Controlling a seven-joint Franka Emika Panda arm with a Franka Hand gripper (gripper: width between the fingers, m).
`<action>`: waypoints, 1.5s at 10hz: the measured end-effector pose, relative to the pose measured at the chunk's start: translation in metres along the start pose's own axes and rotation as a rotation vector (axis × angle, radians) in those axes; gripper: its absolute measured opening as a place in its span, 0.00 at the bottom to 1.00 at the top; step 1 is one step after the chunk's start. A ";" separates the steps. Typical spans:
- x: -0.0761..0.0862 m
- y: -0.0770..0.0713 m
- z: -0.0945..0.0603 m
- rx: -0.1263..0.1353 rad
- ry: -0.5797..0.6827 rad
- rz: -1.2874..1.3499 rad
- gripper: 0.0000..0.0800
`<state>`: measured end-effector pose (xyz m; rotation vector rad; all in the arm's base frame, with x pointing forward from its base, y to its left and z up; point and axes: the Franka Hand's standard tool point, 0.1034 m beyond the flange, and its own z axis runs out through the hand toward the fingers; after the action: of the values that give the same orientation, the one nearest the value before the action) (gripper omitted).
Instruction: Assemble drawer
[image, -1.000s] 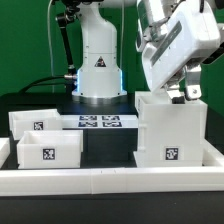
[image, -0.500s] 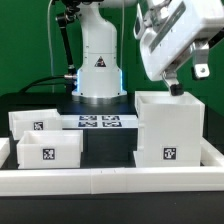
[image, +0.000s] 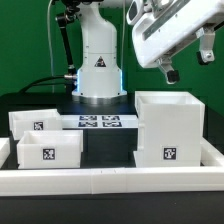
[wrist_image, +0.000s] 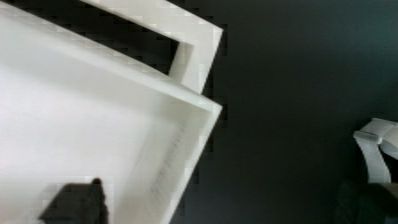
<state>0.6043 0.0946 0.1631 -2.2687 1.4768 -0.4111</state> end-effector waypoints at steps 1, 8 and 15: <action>-0.002 0.001 0.002 -0.016 -0.009 -0.139 0.81; 0.003 0.007 0.005 -0.120 -0.130 -1.024 0.81; 0.039 0.034 -0.007 -0.184 -0.214 -1.383 0.81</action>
Offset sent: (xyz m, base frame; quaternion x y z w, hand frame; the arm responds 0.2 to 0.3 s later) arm 0.0022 -0.0100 0.0012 -0.0802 -0.0942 -0.3934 0.9110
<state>0.5894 0.0449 0.1538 -3.0142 -0.3706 -0.3518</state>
